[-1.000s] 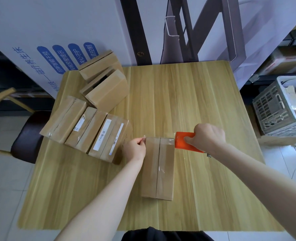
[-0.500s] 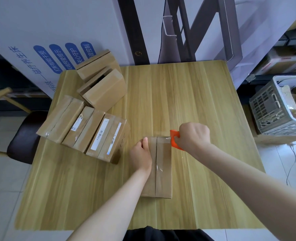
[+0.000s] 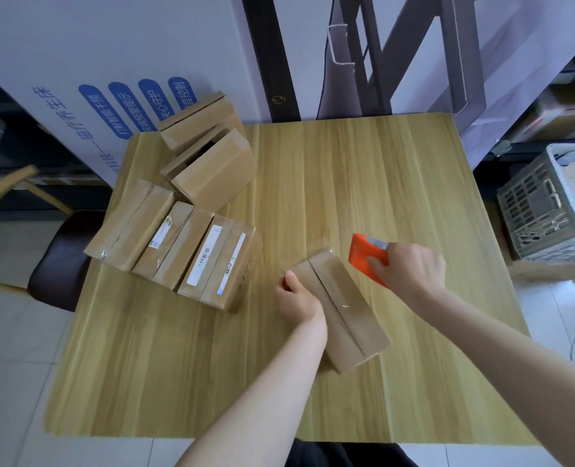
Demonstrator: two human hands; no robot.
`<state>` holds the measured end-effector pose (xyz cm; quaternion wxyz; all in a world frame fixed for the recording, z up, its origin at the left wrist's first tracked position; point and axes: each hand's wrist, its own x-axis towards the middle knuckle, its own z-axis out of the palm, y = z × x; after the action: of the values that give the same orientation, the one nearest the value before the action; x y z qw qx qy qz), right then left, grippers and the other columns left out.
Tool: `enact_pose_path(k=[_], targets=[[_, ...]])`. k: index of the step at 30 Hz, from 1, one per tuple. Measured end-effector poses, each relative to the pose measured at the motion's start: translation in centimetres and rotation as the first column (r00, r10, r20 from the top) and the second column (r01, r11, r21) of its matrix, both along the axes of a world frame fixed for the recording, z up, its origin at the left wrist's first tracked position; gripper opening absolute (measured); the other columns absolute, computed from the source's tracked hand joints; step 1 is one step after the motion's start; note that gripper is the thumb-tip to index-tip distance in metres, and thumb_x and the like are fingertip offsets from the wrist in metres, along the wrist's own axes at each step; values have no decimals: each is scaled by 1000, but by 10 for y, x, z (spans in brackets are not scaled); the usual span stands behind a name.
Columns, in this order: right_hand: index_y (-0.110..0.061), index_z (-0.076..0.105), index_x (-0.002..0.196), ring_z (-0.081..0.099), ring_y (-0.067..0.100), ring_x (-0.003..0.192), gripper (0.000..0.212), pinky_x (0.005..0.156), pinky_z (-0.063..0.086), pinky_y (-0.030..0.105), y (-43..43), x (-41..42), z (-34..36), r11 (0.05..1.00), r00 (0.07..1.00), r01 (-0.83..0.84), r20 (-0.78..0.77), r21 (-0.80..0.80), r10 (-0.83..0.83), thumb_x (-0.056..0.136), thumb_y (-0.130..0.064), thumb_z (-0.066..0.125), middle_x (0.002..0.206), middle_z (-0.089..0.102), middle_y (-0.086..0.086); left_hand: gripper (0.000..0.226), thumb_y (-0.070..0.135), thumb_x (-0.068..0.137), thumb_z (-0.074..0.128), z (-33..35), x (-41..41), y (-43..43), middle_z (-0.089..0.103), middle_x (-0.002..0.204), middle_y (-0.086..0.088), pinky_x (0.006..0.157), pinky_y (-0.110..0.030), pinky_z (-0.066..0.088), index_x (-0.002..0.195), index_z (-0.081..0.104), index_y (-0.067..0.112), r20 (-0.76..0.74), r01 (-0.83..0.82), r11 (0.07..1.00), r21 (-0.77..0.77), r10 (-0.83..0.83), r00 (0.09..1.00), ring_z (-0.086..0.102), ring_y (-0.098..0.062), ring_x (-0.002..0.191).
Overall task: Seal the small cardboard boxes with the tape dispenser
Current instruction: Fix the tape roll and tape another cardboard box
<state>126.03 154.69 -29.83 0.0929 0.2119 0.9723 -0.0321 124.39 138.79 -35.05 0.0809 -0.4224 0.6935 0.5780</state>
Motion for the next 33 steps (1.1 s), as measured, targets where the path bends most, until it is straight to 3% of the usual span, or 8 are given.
enact_pose_path(k=[3,5,9,11,13,18,24,33], targets=[[-20,61,77,53,23,58,39,47,29,24,11,2,19,999,995,50,-84,6,-50,90,-55,47,57,50,-5,38,29,100,43,4,7,4,57,124,-18,97,-39,43,124,52,1,-77,-24,998,-61,19,997,54,-34,113],[-19,60,75,56,24,59,43,50,33,26,17,8,30,997,987,81,-139,-9,-81,89,-57,48,58,52,-4,32,13,99,45,5,10,-7,51,133,-14,105,-32,36,129,51,5,-411,237,903,-358,-380,829,46,-28,126],[-18,59,73,54,25,60,44,50,28,27,20,19,43,990,967,140,-208,-36,-144,87,-59,50,57,50,-4,32,14,98,48,-2,-16,-17,49,142,-3,118,-39,21,129,55,13,-59,500,-44,-865,-980,-188,33,-22,140],[-17,61,73,56,25,60,45,51,30,27,20,23,46,987,961,156,-223,-45,-162,86,-59,51,59,54,-2,31,25,99,45,-3,-27,-13,48,141,-1,119,-41,9,128,52,16,187,407,-369,-836,-888,-420,28,-22,142],[-17,61,74,57,25,61,45,51,30,27,22,27,48,983,957,174,-227,-60,-183,86,-59,51,60,56,-2,26,30,99,41,-7,-28,-10,53,128,0,118,-43,12,119,54,20,264,356,-379,-854,-906,-331,38,-23,132],[-21,59,74,57,25,62,42,51,31,27,18,37,51,972,944,205,-238,-113,-227,86,-60,51,62,58,-1,26,34,98,36,-8,-29,-13,58,100,-5,98,-41,37,103,58,20,240,423,-97,-901,-923,300,49,-26,98],[-18,58,65,64,21,49,47,53,50,30,-18,32,45,837,874,279,-236,-471,-424,85,-60,51,55,61,-1,28,35,100,34,-3,-19,-11,60,97,0,92,-36,35,101,59,23,234,496,-25,-868,-902,363,51,-24,95],[-14,55,60,54,21,56,51,48,33,28,-50,21,5,645,789,396,-117,-654,-603,86,-58,56,56,54,-1,38,18,100,43,-17,-23,-74,53,137,-5,107,-28,34,137,49,9,-213,547,482,-685,-850,482,44,-20,130]])
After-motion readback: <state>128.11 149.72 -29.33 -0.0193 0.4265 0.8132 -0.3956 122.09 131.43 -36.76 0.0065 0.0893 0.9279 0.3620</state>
